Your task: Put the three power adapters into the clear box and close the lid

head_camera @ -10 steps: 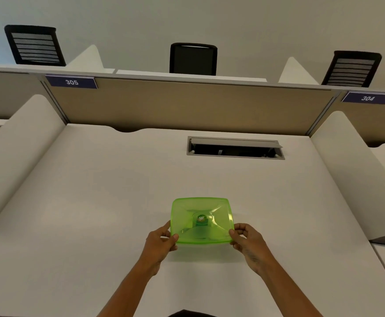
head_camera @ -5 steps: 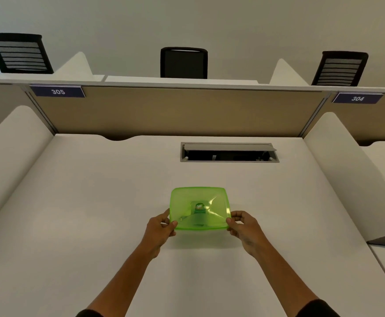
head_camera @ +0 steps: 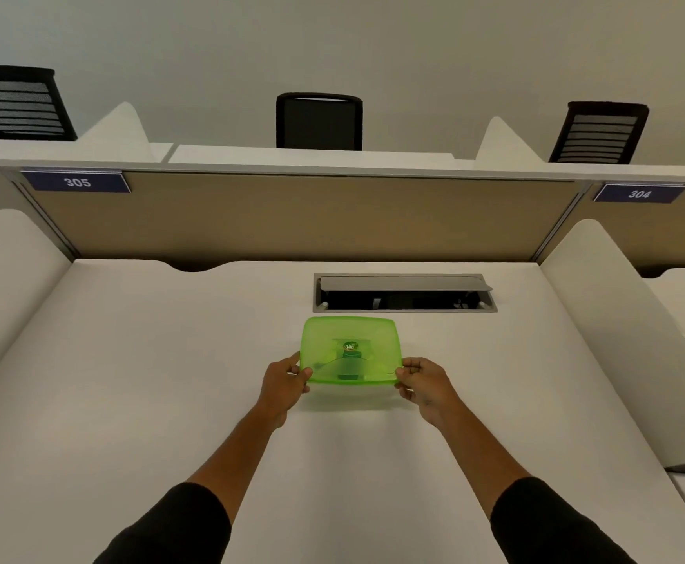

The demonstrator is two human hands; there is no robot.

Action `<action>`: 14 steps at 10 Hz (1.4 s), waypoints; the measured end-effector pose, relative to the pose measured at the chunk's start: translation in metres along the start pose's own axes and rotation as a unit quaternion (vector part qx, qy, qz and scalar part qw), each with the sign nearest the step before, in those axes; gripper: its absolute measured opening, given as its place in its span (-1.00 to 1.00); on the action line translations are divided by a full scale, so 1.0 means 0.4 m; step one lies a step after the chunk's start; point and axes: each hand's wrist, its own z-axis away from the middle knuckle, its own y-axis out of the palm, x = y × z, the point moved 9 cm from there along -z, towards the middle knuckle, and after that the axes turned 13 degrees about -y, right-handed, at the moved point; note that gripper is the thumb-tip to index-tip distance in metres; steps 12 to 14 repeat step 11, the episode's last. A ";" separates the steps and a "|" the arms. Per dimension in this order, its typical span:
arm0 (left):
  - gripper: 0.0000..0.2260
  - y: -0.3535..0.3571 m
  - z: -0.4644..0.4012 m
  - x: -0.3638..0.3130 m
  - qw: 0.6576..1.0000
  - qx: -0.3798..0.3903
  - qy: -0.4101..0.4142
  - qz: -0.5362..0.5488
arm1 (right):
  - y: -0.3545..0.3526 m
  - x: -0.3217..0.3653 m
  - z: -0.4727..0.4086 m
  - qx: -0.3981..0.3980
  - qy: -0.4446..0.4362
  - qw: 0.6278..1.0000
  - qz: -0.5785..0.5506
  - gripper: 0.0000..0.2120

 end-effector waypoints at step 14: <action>-0.28 -0.048 0.079 0.009 0.924 -0.204 0.135 -0.295 | 0.008 0.082 0.079 -0.098 -0.347 0.833 0.419 -0.53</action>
